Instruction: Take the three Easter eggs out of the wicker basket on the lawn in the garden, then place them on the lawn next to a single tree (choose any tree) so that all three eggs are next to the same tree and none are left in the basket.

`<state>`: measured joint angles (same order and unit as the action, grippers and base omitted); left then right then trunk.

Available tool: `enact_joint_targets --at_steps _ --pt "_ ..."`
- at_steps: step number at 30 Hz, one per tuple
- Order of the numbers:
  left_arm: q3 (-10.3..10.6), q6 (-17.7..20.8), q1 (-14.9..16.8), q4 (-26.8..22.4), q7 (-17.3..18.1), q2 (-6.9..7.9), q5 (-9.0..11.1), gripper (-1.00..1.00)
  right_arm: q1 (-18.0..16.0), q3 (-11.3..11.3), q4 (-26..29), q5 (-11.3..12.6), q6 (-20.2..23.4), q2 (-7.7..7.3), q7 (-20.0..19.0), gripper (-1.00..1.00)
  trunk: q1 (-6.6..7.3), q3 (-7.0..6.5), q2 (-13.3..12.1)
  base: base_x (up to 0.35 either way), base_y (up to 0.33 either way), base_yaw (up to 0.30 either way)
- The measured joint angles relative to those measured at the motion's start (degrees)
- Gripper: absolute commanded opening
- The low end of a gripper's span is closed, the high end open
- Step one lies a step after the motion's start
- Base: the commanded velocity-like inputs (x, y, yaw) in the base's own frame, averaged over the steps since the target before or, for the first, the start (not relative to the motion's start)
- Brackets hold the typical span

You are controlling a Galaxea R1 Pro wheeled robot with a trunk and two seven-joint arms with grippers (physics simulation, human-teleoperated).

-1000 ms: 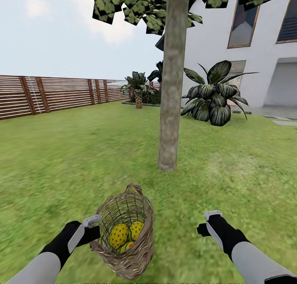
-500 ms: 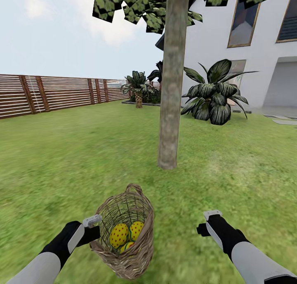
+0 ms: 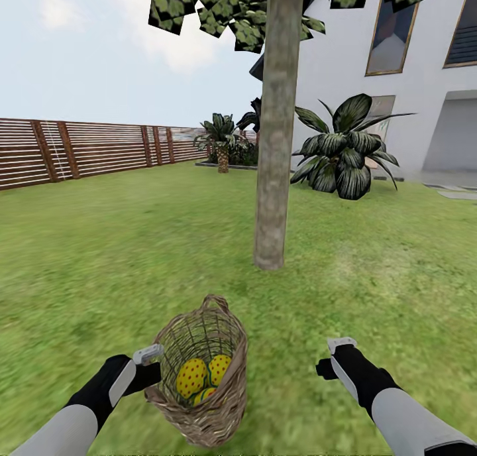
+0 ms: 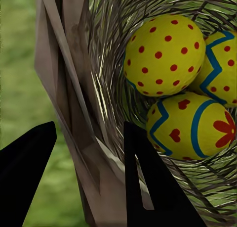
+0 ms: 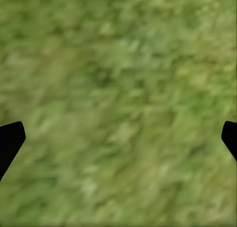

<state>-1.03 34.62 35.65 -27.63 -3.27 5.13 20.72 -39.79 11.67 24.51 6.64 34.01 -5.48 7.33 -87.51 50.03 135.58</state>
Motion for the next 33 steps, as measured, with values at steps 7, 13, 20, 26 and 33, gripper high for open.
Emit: enact_joint_targets --at_steps 7,13,20,26,33 --pt "-0.02 -0.26 0.00 -0.09 -0.01 0.05 -0.02 -1.00 0.00 -0.06 0.00 0.05 0.00 -0.04 0.00 1.00 -0.01 0.00 0.01 0.000 0.000 0.000" --pt "-0.04 -0.28 0.01 -0.10 0.00 0.06 0.12 -1.00 0.00 -0.04 0.00 0.04 0.00 0.00 0.00 1.00 -0.01 0.00 0.01 0.000 0.000 0.000" --pt "-0.03 -0.27 0.01 -0.09 0.00 0.02 0.07 -1.00 0.00 -0.01 0.00 0.05 0.00 0.00 0.00 1.00 -1.10 0.90 2.02 0.000 0.000 0.000" --pt "-0.04 -0.27 0.00 -0.09 0.00 -0.01 0.09 -1.00 0.00 -0.02 0.00 0.04 0.00 0.00 0.00 1.00 -1.76 1.44 3.21 0.000 0.000 0.000" --pt "0.10 0.13 0.10 -0.40 -0.11 0.01 0.26 -1.00 -0.01 -0.01 0.00 0.02 0.00 0.00 0.00 1.00 -3.05 2.49 5.64 0.000 0.000 0.000"
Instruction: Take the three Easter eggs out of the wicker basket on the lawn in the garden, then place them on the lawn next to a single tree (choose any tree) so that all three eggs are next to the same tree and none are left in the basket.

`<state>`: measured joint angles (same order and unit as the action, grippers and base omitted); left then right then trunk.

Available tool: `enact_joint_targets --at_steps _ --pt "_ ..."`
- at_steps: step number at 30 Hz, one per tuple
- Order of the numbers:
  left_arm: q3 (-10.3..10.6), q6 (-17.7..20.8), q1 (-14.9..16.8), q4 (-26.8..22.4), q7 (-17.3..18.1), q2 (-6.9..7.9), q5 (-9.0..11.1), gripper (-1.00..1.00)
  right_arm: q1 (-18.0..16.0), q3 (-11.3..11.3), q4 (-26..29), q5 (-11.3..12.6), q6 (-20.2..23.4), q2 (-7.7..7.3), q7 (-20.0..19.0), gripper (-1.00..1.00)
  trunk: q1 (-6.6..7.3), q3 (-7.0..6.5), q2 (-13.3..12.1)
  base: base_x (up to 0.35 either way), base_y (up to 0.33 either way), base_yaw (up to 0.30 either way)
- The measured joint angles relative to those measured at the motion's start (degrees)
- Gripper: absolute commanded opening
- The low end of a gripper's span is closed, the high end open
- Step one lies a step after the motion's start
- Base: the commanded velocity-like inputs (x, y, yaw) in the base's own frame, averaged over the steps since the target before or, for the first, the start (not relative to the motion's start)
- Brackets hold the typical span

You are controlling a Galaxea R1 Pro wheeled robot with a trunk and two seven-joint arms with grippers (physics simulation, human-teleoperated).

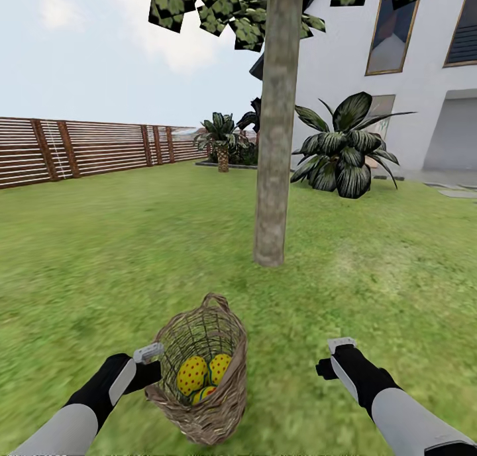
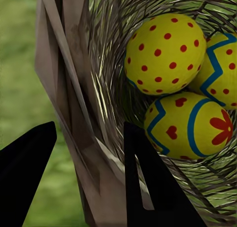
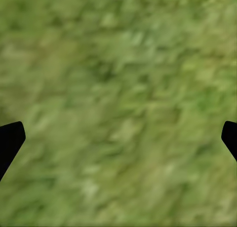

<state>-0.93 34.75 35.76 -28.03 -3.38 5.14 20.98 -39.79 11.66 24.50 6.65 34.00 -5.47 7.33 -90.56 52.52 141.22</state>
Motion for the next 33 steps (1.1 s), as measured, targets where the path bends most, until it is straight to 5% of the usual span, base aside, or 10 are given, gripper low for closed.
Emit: enact_joint_targets --at_steps 15,16,17,33 --pt "-0.02 3.26 -0.02 -3.06 -0.01 0.00 -0.88 -1.00 0.00 0.04 0.00 -0.06 0.00 0.00 0.00 1.00 -1.11 0.90 2.01 0.000 0.000 0.000" --pt "0.01 3.26 -0.02 -3.06 -0.02 0.00 -0.88 1.00 0.00 0.04 0.00 -0.06 0.00 0.00 0.00 1.00 -1.11 0.90 2.01 0.000 0.000 0.000" --pt "-0.13 -0.40 -0.08 -0.08 0.15 -0.03 0.36 1.00 0.00 0.04 0.00 -0.06 0.00 0.00 0.00 1.00 -1.13 0.92 2.00 0.000 0.000 0.000" --pt "-0.11 -0.53 -0.08 0.27 0.17 -0.03 0.31 1.00 0.00 0.03 -0.02 -0.05 -0.08 0.00 0.00 1.00 -1.12 0.92 2.00 0.007 0.000 0.000"
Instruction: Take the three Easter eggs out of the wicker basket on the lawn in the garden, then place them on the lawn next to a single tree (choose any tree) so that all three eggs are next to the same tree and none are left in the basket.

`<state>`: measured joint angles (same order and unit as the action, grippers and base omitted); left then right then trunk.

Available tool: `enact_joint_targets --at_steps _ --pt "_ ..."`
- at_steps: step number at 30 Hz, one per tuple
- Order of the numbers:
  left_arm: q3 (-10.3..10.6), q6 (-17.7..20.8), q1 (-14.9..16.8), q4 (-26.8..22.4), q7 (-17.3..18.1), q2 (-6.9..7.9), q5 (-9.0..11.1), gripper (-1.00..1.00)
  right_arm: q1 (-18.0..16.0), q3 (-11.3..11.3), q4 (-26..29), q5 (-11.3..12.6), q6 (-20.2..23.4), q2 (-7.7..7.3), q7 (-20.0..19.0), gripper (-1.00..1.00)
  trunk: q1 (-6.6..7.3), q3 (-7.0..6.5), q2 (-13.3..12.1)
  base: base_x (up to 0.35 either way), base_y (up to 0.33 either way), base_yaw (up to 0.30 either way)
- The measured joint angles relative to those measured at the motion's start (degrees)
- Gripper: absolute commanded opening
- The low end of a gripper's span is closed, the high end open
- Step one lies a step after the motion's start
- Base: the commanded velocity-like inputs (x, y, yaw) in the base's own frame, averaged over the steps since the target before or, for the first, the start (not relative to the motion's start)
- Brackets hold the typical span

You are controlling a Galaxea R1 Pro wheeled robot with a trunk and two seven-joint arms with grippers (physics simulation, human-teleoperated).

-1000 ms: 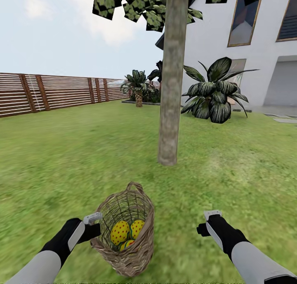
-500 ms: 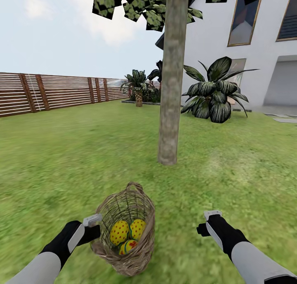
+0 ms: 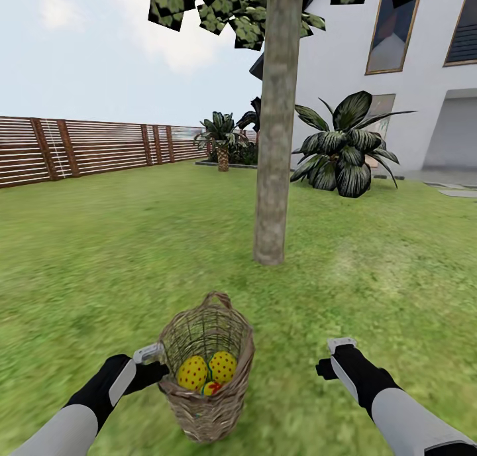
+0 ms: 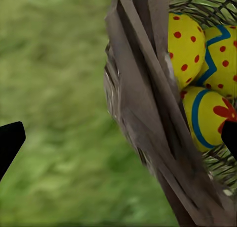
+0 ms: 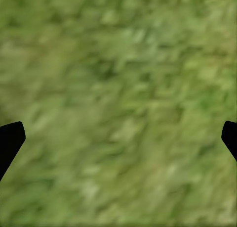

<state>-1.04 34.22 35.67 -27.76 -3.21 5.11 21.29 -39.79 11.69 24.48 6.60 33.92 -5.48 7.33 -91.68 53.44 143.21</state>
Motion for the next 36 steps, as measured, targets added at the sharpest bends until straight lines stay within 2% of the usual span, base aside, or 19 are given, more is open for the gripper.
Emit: enact_joint_targets --at_steps 5,8,10,29,36 --pt "0.07 -0.06 0.00 -0.06 0.03 -0.39 -0.07 1.00 0.00 -0.03 0.02 0.00 -0.03 0.00 -0.02 1.00 -0.01 0.00 0.00 0.004 0.110 0.000" --pt "0.13 -4.60 0.01 0.13 -0.10 -0.61 -0.19 1.00 0.01 0.00 -0.04 -0.05 -0.01 0.00 -0.01 1.00 -0.01 0.00 0.00 0.000 0.173 0.000" --pt "0.15 -5.39 0.00 0.19 -0.12 -0.62 -0.17 1.00 0.00 0.00 -0.06 -0.09 0.00 0.00 0.01 1.00 -0.01 0.00 0.00 0.000 0.019 0.000" --pt "0.15 -5.64 0.00 0.25 -0.06 -0.79 -0.18 1.00 0.00 0.00 -0.06 0.00 0.00 0.00 0.00 1.00 -0.01 0.00 0.00 0.004 -0.025 0.000" --pt "0.07 -5.22 0.01 0.54 -0.20 -0.79 -0.17 1.00 0.00 0.01 -0.05 -0.03 0.00 0.00 0.00 1.00 1.52 -1.25 -2.79 0.000 0.000 0.000"
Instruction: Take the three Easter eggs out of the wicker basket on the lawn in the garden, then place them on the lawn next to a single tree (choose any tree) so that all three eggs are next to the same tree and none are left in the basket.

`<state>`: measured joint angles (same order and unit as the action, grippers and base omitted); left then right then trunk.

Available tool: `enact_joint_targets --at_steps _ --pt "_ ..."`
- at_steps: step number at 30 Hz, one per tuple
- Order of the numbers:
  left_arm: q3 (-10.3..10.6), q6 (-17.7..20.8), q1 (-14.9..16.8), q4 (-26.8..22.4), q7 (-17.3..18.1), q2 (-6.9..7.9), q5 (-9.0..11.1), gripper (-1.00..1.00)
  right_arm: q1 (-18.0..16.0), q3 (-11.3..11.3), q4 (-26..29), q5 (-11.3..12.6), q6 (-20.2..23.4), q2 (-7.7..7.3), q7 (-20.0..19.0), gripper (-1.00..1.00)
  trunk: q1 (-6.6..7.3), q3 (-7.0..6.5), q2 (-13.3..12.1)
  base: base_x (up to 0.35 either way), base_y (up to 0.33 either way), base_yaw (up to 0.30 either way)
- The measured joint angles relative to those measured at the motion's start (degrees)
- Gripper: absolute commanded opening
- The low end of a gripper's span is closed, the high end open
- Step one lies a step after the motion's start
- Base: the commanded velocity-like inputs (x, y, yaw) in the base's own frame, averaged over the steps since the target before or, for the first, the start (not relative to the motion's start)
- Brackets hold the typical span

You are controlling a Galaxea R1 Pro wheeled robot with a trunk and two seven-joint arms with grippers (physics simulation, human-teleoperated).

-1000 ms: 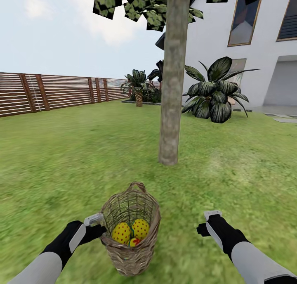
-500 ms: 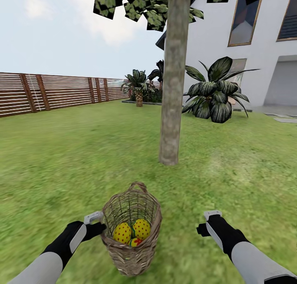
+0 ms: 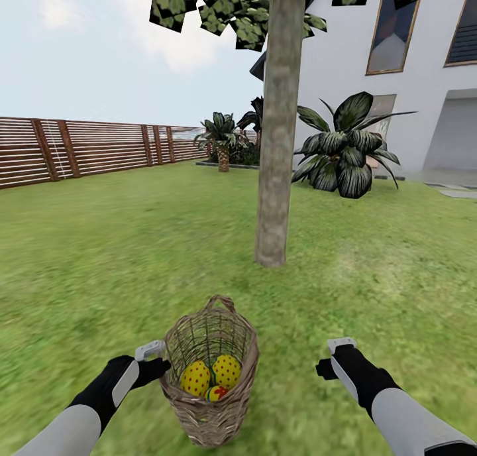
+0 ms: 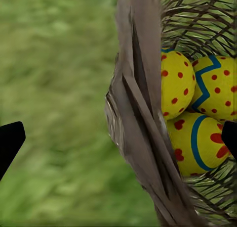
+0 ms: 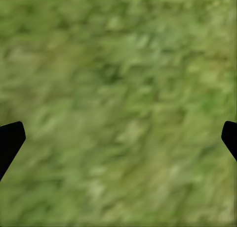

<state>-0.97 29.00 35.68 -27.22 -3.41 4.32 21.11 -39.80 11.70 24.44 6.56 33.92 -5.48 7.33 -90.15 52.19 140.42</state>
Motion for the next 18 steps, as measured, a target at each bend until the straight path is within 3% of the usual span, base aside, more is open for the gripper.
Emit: enact_joint_targets --at_steps 18 --pt "0.07 0.03 0.00 0.16 -0.01 0.00 0.05 1.00 0.00 0.00 0.00 -0.07 0.00 0.00 0.00 1.00 3.95 -3.23 -7.22 0.000 0.000 0.000"
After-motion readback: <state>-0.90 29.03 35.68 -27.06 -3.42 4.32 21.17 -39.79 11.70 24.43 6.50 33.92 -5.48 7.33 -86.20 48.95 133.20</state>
